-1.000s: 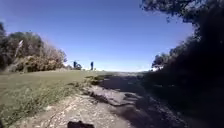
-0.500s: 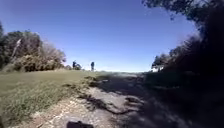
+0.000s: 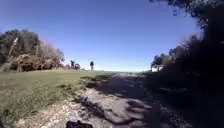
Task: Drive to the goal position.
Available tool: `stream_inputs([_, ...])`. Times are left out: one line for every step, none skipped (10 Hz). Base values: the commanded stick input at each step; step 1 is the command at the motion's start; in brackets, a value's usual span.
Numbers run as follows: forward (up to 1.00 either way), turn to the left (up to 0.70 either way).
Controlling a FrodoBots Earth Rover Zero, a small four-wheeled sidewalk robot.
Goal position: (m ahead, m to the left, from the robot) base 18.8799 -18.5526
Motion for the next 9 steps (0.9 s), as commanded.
stream_inputs([0.5,0.0])
stream_inputs([0.5,0.0])
stream_inputs([0.5,0.0])
stream_inputs([0.5,0.0])
stream_inputs([0.5,0.0])
stream_inputs([0.5,-0.03])
stream_inputs([0.5,-0.2])
stream_inputs([0.5,-0.27])
stream_inputs([0.5,0.0])
